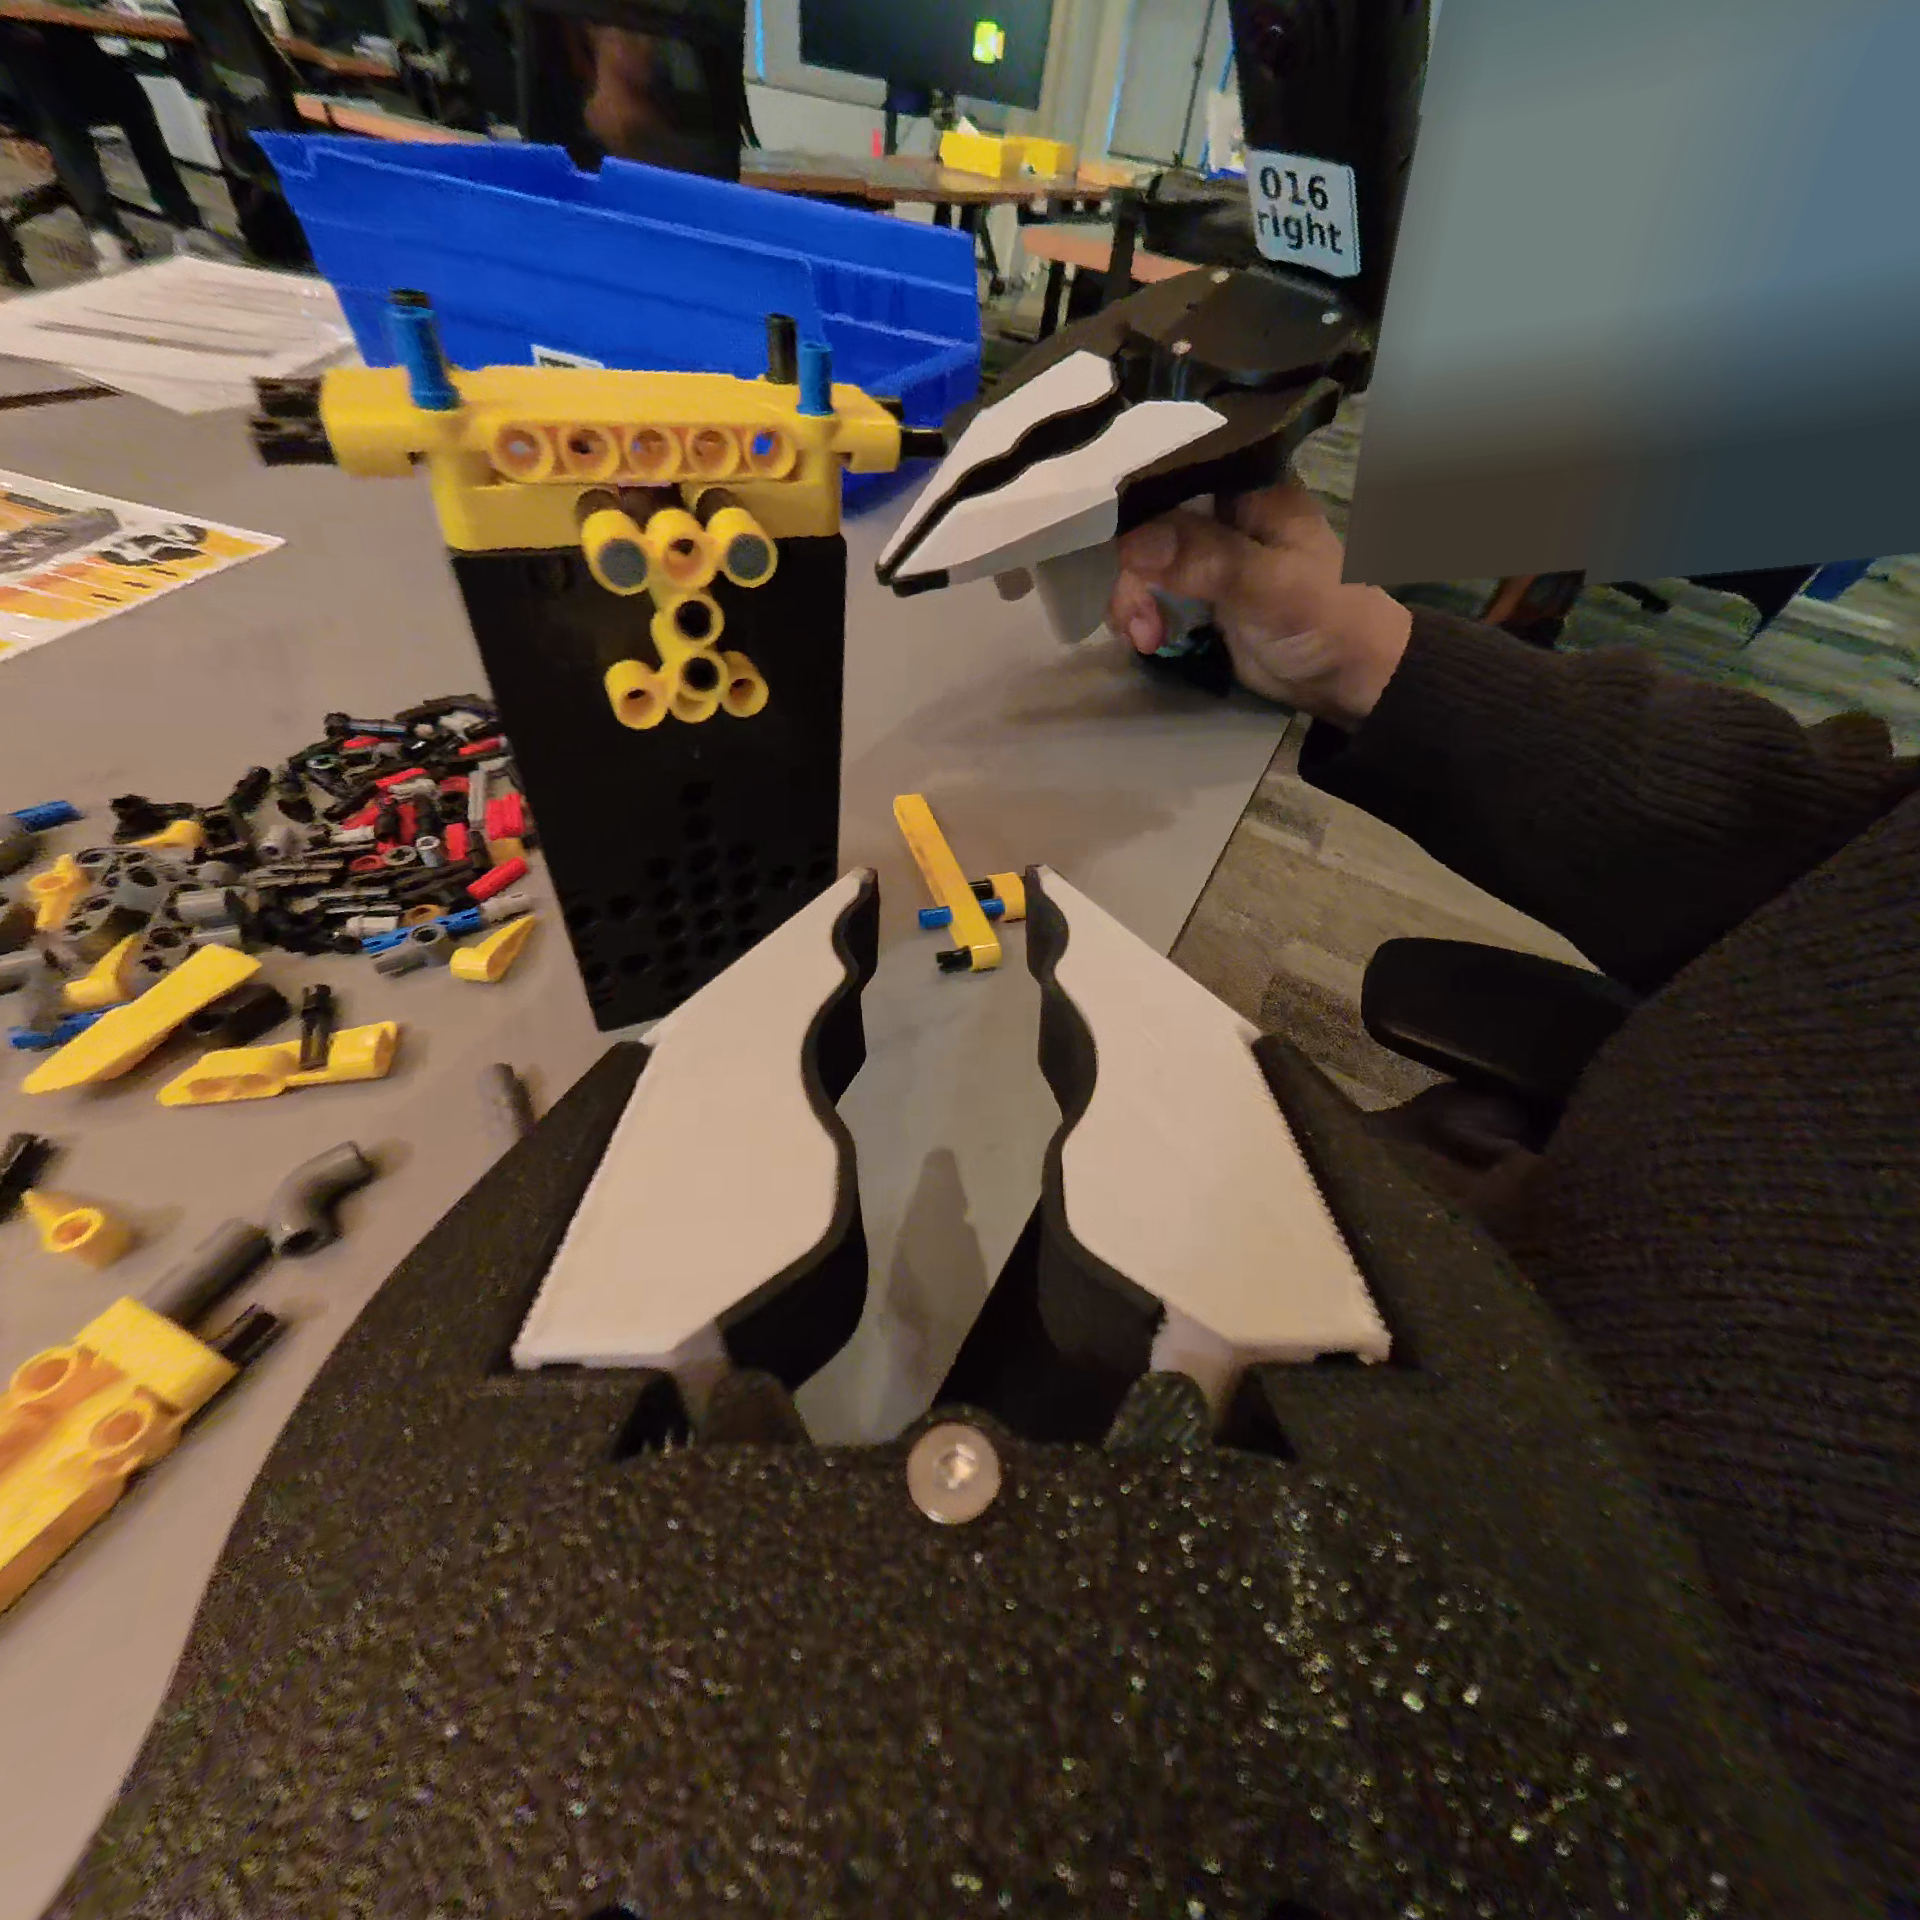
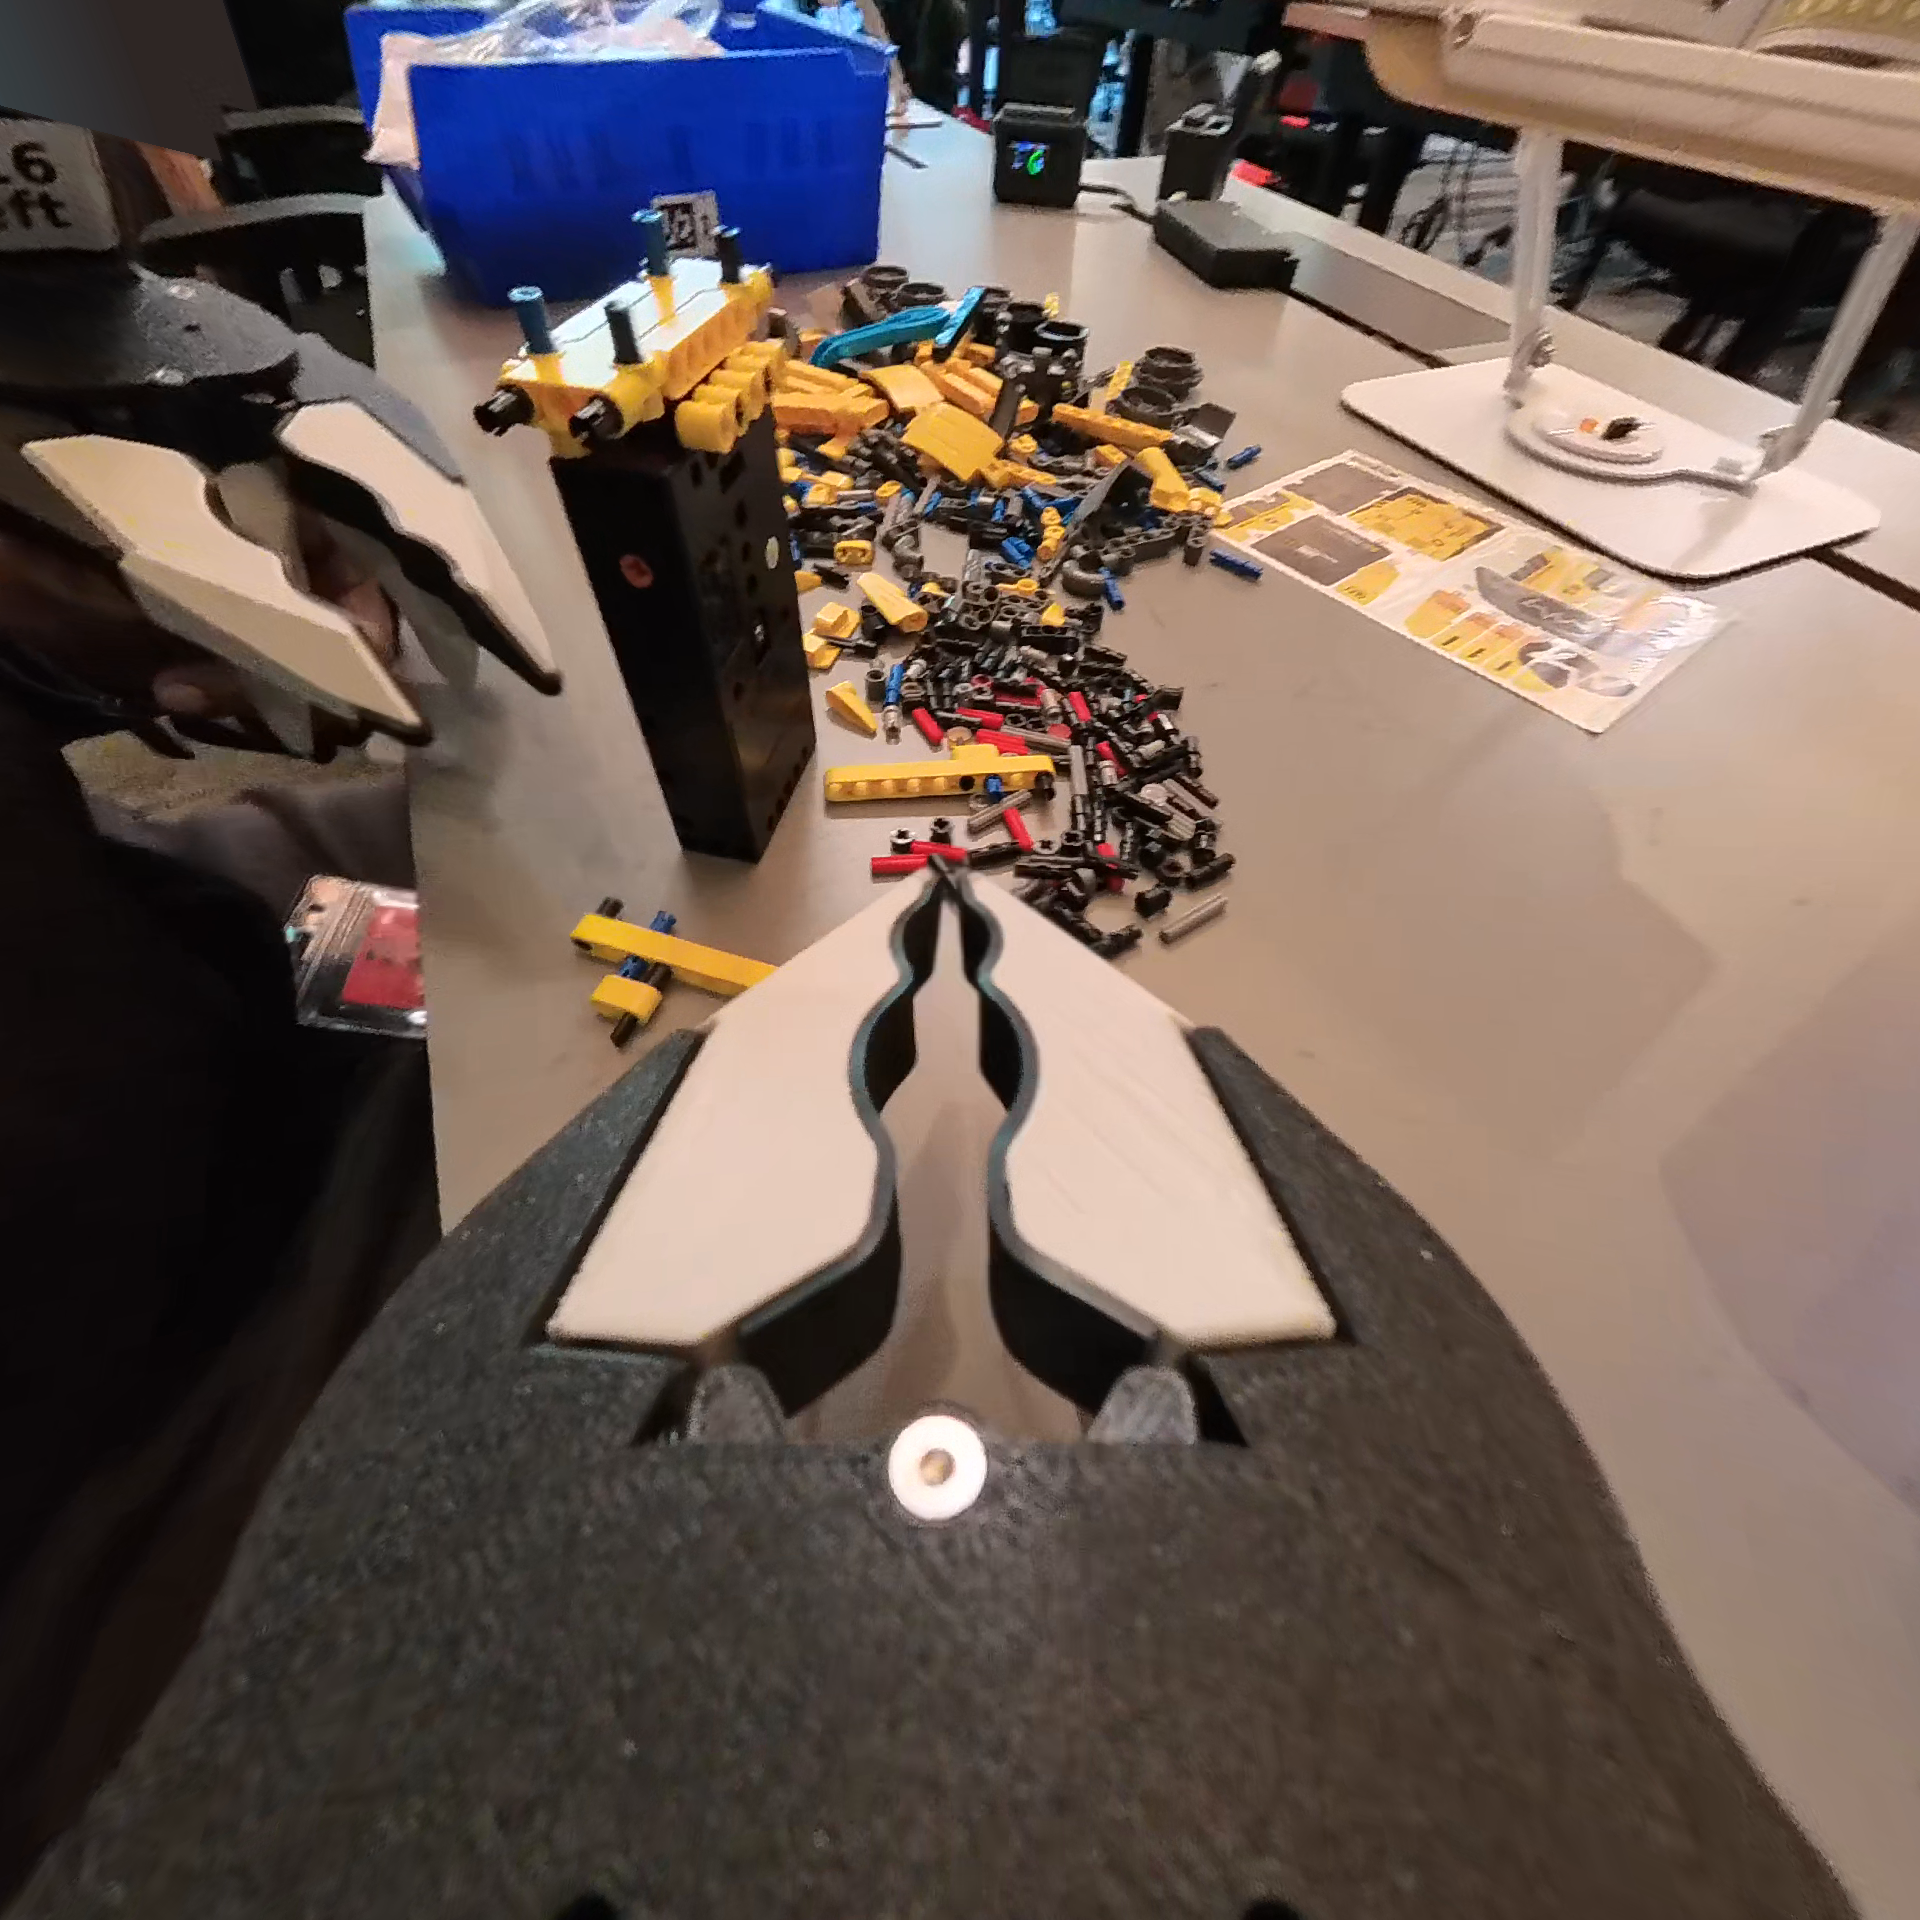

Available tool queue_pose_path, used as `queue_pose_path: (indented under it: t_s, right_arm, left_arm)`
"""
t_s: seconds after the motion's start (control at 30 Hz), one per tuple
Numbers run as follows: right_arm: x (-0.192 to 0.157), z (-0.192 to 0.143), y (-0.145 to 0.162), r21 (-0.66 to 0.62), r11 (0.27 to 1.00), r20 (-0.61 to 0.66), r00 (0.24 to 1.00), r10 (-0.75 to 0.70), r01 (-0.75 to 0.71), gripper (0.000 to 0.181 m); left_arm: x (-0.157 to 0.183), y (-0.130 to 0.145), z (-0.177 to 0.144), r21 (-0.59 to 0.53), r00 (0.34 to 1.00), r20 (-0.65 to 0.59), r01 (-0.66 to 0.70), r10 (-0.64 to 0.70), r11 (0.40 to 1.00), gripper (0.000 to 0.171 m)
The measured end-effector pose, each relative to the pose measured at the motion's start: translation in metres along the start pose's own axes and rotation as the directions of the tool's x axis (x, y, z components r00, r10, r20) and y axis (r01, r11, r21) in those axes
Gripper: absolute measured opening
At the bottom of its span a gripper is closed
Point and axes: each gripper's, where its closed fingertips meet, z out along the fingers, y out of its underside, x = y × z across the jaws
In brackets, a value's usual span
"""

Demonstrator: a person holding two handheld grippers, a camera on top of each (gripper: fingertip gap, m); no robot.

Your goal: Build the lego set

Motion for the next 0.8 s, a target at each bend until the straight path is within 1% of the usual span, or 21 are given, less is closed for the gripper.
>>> queue_pose_path:
  t_s: [0.03,0.07,0.1,0.17,0.23,0.27,0.3,0.37,0.43,0.47,0.57,0.63,0.7,0.8]
  right_arm:
    - [0.006,-0.002,-0.002,0.014,1.000,-0.039,0.999,0.006,-0.005,0.013]
    - [0.014,-0.006,-0.004,0.033,0.999,-0.095,0.995,0.006,-0.003,0.028]
    - [0.021,-0.010,-0.008,0.063,0.998,-0.146,0.989,0.002,0.008,0.038]
    - [0.025,-0.021,-0.021,0.158,0.987,-0.216,0.976,0.006,0.029,0.045]
    - [0.016,-0.029,-0.040,0.293,0.956,-0.209,0.976,0.058,0.005,0.043]
    - [0.012,-0.030,-0.046,0.337,0.941,-0.205,0.975,0.087,-0.013,0.027]
    - [0.006,-0.030,-0.050,0.361,0.932,-0.191,0.975,0.115,-0.039,0.021]
    - [-0.011,-0.025,-0.059,0.401,0.914,-0.141,0.982,0.126,-0.059,0.021]
    - [-0.027,-0.017,-0.065,0.403,0.914,-0.125,0.987,0.102,-0.044,0.022]
    - [-0.033,-0.012,-0.067,0.395,0.918,-0.132,0.988,0.083,-0.025,0.026]
    - [-0.045,0.001,-0.071,0.381,0.924,-0.148,0.988,0.050,0.011,0.054]
    - [-0.043,0.008,-0.071,0.403,0.915,-0.166,0.982,0.092,-0.018,0.092]
    - [-0.045,0.013,-0.070,0.406,0.913,-0.142,0.983,0.119,-0.052,0.094]
    - [-0.052,0.020,-0.076,0.393,0.919,-0.125,0.988,0.088,-0.032,0.094]
  left_arm:
    - [-0.001,0.000,-0.003,0.008,1.000,0.001,0.006,-0.006,1.000,0.027]
    - [0.000,0.001,-0.006,0.016,1.000,-0.003,0.015,-0.015,1.000,0.027]
    - [0.001,0.001,-0.009,0.022,1.000,-0.009,0.022,-0.022,1.000,0.027]
    - [0.002,0.003,-0.017,0.030,1.000,0.000,0.021,-0.021,0.999,0.028]
    - [0.000,0.006,-0.024,0.024,1.000,0.020,0.005,-0.006,1.000,0.027]
    - [-0.003,0.009,-0.027,0.017,0.999,0.036,-0.006,0.005,1.000,0.027]
    - [-0.007,0.014,-0.030,0.009,0.998,0.057,-0.012,0.011,1.000,0.028]
    - [-0.014,0.020,-0.036,0.018,0.996,0.091,0.024,-0.025,1.000,0.027]
    - [-0.013,0.021,-0.040,0.056,0.993,0.075,0.092,-0.096,0.994,0.027]
    - [-0.011,0.020,-0.042,0.073,0.991,0.058,0.120,-0.124,0.990,0.027]
    - [-0.007,0.021,-0.044,0.094,0.986,0.026,0.160,-0.164,0.983,0.027]
    - [-0.005,0.021,-0.043,0.101,0.984,0.001,0.176,-0.177,0.979,0.027]
    - [-0.004,0.021,-0.043,0.107,0.982,-0.004,0.187,-0.188,0.976,0.027]
    - [-0.005,0.021,-0.043,0.104,0.983,0.000,0.182,-0.183,0.978,0.027]
